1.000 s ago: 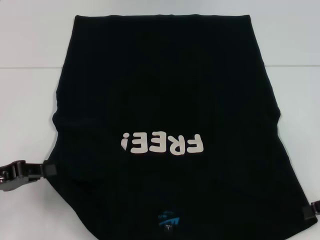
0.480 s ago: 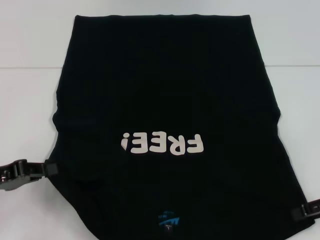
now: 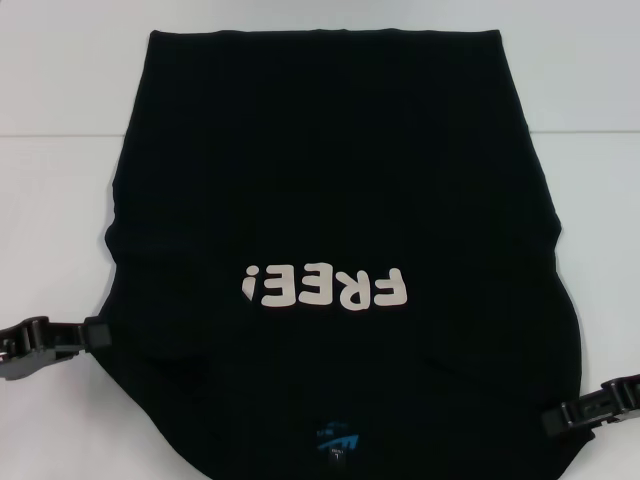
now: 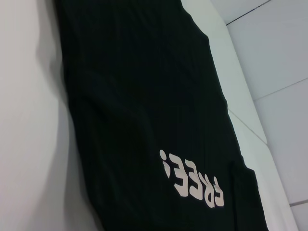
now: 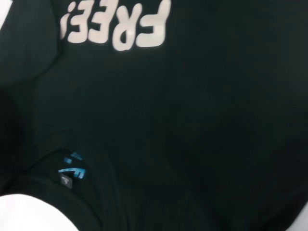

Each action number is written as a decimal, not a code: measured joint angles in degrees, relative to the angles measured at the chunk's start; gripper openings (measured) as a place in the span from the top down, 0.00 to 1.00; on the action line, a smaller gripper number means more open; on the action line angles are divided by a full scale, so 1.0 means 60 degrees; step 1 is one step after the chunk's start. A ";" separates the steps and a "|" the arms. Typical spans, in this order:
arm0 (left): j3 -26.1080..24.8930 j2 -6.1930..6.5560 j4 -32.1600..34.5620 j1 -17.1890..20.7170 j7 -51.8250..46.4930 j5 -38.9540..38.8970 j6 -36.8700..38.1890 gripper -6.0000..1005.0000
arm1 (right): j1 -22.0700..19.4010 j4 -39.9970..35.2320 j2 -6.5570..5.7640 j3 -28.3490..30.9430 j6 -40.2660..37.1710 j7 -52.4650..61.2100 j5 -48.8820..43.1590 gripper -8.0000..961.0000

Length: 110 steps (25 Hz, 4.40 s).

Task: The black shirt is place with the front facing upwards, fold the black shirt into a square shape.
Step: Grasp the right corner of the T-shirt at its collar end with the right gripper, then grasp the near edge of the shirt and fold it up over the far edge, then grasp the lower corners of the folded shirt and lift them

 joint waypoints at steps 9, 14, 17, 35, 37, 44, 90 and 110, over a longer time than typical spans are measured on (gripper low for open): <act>-0.0024 0.0021 0.0000 -0.0026 0.0001 0.0001 0.0000 0.96 | 0.0146 0.0142 0.0042 0.0101 -0.0007 -0.0044 0.0006 0.29; -0.0025 0.0023 0.0001 -0.0011 0.0007 0.0001 0.0000 0.96 | 0.0154 0.0151 0.0016 0.0049 0.0016 -0.0051 0.0011 0.50; -0.0025 0.0023 0.0001 -0.0009 0.0023 0.0001 0.0013 0.96 | 0.0162 0.0154 0.0022 0.0038 0.0025 -0.0051 0.0011 0.63; 0.0059 0.0147 0.0449 0.0625 0.0237 0.0230 0.1615 0.96 | -0.0227 -0.0026 -0.0241 0.0221 -0.0938 -0.0188 0.0046 0.91; 0.0062 0.0123 0.0649 0.0833 0.0246 0.0232 0.1883 0.96 | -0.0376 -0.0098 -0.0241 0.0245 -0.1152 -0.0254 0.0070 0.91; 0.0056 0.0031 0.1106 0.1551 0.0446 0.0235 0.2987 0.96 | -0.0997 -0.0623 -0.0137 0.0348 -0.1734 -0.0348 0.0119 0.91; 0.2317 -0.0901 -0.0131 -0.2843 -0.0626 -0.1394 -0.8485 0.94 | 0.2412 0.2376 0.0260 -0.1052 1.0303 -0.1533 0.4561 0.90; 0.3271 -0.0585 0.0408 -0.2056 -0.1196 -0.1392 -0.6504 0.83 | 0.1672 0.0591 -0.0013 -0.1896 0.8285 0.0991 0.2610 0.68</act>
